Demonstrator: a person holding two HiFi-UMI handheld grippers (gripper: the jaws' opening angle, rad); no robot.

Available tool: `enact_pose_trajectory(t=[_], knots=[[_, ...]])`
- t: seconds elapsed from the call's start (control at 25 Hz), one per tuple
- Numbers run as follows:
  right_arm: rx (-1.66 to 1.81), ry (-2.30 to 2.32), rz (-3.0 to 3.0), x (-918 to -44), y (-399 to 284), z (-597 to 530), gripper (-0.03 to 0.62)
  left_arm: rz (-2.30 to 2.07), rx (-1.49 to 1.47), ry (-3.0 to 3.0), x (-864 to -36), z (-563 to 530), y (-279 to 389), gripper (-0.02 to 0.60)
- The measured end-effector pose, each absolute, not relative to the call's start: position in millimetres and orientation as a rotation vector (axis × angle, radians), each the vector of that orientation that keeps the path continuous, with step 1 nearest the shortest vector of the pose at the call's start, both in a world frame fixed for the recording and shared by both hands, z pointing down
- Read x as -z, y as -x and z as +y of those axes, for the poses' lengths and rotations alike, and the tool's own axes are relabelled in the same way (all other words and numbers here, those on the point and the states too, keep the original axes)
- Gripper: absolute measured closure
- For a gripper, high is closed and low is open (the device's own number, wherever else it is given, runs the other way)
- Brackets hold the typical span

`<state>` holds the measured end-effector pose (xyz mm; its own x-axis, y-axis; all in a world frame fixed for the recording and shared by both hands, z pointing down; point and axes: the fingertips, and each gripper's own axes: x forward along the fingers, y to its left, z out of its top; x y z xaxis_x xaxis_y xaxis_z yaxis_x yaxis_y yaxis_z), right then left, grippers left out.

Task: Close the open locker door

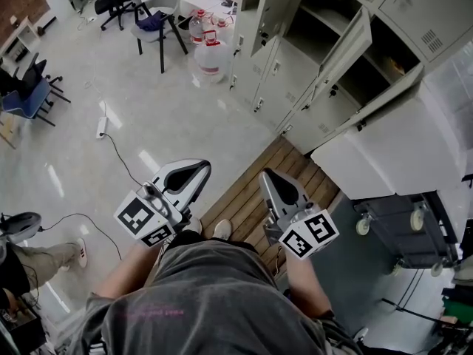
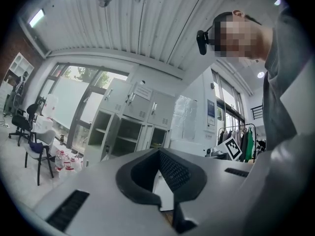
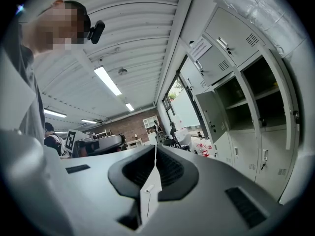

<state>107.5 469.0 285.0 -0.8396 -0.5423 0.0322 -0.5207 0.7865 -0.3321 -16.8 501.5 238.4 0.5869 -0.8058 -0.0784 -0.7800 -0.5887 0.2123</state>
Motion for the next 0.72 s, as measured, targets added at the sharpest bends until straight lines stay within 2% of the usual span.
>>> enact_pose_trajectory(t=[0.72], knots=[[0.459,0.833,2.895,-303.2,-122.3,418.1,0.571,-1.381,0.246,-2.683,-255.6,454.7,6.4,0.568]])
